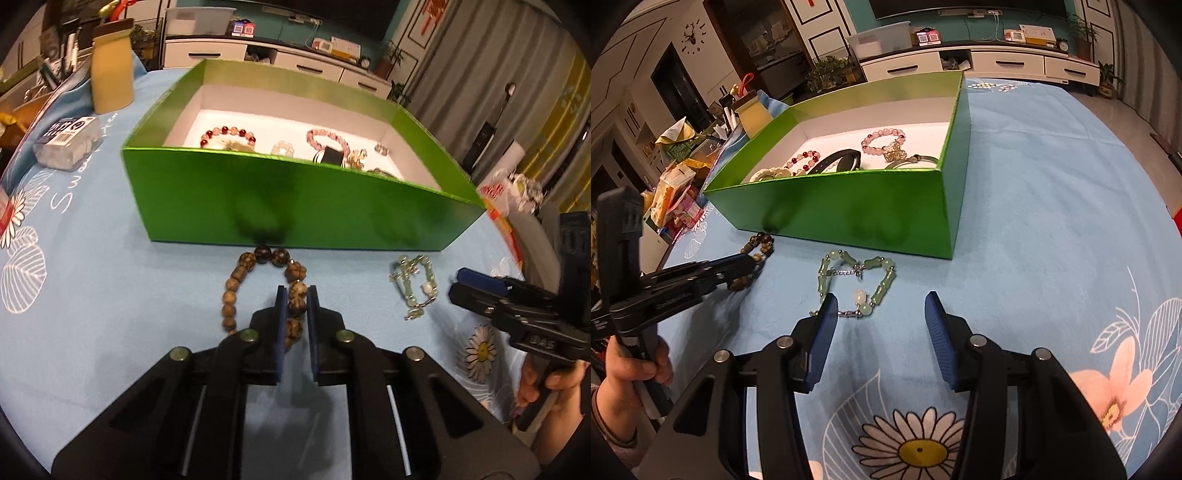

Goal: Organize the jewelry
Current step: 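Grasp the brown wooden bead bracelet with the left tool while the right tool grasps the green jade bracelet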

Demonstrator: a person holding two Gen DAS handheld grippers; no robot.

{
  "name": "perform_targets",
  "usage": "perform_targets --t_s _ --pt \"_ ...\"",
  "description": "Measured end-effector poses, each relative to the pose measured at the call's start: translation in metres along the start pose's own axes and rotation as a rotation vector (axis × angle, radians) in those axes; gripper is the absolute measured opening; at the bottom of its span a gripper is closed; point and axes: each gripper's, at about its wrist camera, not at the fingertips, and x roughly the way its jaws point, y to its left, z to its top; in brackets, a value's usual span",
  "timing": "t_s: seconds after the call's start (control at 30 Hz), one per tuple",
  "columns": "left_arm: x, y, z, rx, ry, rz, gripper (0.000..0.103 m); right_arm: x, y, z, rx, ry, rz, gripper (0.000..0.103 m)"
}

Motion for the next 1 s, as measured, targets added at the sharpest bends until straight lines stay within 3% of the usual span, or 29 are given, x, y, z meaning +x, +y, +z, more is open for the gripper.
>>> perform_targets --t_s 0.27,0.57,0.63,0.67,0.7,0.87,1.0 --pt "-0.028 0.022 -0.003 -0.112 -0.051 -0.051 0.01 0.013 0.01 0.006 -0.057 0.007 -0.052 0.049" --pt "-0.04 0.036 -0.01 -0.169 -0.061 -0.069 0.01 0.03 0.024 0.013 -0.155 0.01 -0.161 0.033" --pt "-0.039 0.035 -0.01 -0.168 -0.058 -0.07 0.01 0.032 0.028 0.013 -0.187 0.009 -0.188 0.02" --pt "-0.039 0.034 -0.011 -0.167 -0.057 -0.07 0.01 0.033 0.029 0.013 -0.193 0.01 -0.179 0.017" --pt "-0.039 0.034 -0.011 -0.165 -0.057 -0.07 0.01 0.033 0.03 0.013 -0.197 0.011 -0.174 0.007" --pt "-0.042 0.028 -0.012 -0.155 -0.063 -0.077 0.01 0.03 0.034 0.011 -0.187 0.009 -0.135 0.005" --pt "-0.047 0.029 -0.009 -0.152 -0.076 -0.083 0.01 0.009 0.037 0.009 -0.189 -0.056 -0.116 0.005"
